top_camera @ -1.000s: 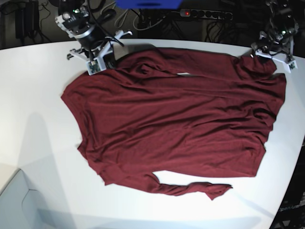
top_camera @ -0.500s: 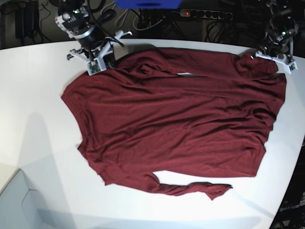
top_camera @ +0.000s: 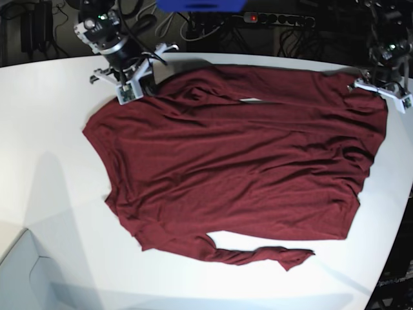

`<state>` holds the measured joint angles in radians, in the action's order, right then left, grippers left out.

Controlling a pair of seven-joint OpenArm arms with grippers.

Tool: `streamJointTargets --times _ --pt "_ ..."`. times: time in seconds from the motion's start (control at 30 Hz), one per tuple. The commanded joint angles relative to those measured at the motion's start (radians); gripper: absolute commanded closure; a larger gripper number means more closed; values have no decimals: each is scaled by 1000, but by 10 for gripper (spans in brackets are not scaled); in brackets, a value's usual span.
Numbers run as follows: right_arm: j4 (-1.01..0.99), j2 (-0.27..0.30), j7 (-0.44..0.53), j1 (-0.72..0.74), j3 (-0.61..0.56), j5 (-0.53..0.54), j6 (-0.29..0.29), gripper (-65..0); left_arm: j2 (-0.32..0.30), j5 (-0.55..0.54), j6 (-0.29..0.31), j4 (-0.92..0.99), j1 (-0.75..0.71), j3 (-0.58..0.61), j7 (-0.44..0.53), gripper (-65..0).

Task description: Layout the t-shirt on the table in an organized manner, then fold the t-shirt properly

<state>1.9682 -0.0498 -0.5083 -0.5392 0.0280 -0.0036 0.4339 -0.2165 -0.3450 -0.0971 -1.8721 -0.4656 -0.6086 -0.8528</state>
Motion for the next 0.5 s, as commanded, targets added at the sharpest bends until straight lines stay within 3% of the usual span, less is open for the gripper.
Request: streamJointTargets --times 0.0,0.23,0.47 --pt "23 0 27 3 2 9 7 0 -16 8 -3 -30 -3 -18 14 -38" --pt "23 0 26 29 3 9 7 0 -71 4 -3 -53 6 -52 14 -38" --pt "21 0 18 72 5 9 6 0 -71 13 -3 -56 51 -52 14 -38"
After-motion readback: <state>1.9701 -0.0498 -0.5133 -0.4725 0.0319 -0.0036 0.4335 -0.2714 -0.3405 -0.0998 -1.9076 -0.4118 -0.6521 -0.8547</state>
